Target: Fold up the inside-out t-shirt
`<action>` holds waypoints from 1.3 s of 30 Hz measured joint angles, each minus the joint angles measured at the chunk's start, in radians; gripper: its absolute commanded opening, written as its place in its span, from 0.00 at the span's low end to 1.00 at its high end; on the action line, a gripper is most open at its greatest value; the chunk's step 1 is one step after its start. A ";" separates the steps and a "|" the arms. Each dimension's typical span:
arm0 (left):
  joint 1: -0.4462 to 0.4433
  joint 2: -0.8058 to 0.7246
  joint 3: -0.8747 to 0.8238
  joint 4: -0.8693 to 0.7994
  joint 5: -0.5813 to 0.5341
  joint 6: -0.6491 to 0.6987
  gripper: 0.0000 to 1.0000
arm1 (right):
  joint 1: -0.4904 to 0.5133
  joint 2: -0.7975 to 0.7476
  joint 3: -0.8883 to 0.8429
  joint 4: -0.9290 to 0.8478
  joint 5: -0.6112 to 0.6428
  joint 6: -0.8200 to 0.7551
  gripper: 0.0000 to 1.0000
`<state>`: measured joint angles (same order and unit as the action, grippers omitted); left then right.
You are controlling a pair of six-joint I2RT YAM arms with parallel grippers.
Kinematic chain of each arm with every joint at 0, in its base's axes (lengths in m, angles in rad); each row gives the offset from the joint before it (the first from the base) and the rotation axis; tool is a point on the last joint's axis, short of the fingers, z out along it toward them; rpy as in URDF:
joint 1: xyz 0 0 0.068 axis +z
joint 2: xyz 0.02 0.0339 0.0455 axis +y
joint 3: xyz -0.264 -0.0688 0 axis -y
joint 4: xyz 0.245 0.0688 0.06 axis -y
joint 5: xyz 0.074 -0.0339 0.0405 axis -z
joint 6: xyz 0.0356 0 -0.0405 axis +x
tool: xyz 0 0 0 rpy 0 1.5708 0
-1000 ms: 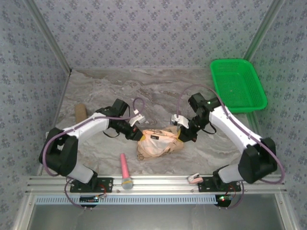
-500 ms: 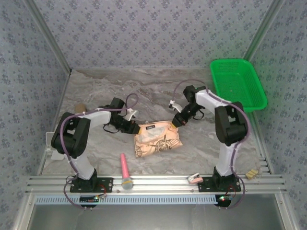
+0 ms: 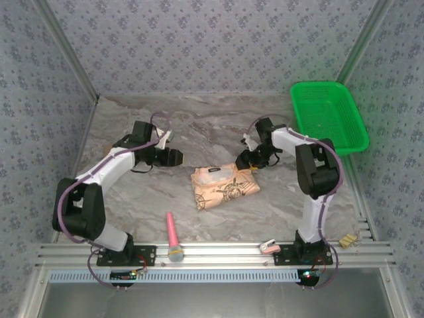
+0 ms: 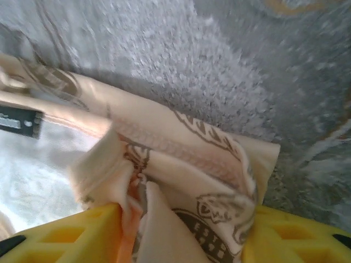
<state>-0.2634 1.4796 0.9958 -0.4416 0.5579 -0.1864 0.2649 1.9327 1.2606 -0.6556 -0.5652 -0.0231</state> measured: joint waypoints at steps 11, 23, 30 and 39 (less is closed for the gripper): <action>-0.389 -0.071 -0.043 0.083 -0.097 -0.142 0.48 | 0.091 -0.666 -0.381 0.317 0.540 0.163 1.00; -0.460 0.030 -0.144 0.222 -0.269 -0.145 0.47 | 0.137 -0.766 -0.503 0.441 0.391 0.335 0.78; -0.401 0.139 -0.163 0.355 -0.291 -0.144 0.47 | 0.208 -0.506 -0.531 0.588 0.273 0.396 0.58; -0.381 0.230 -0.127 0.390 -0.311 -0.125 0.46 | 0.187 -0.416 -0.625 0.679 0.339 0.450 0.46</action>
<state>-0.6449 1.7096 0.8684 -0.0513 0.2466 -0.3115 0.4522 1.5166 0.6357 0.0238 -0.2260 0.4271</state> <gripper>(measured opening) 0.466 0.427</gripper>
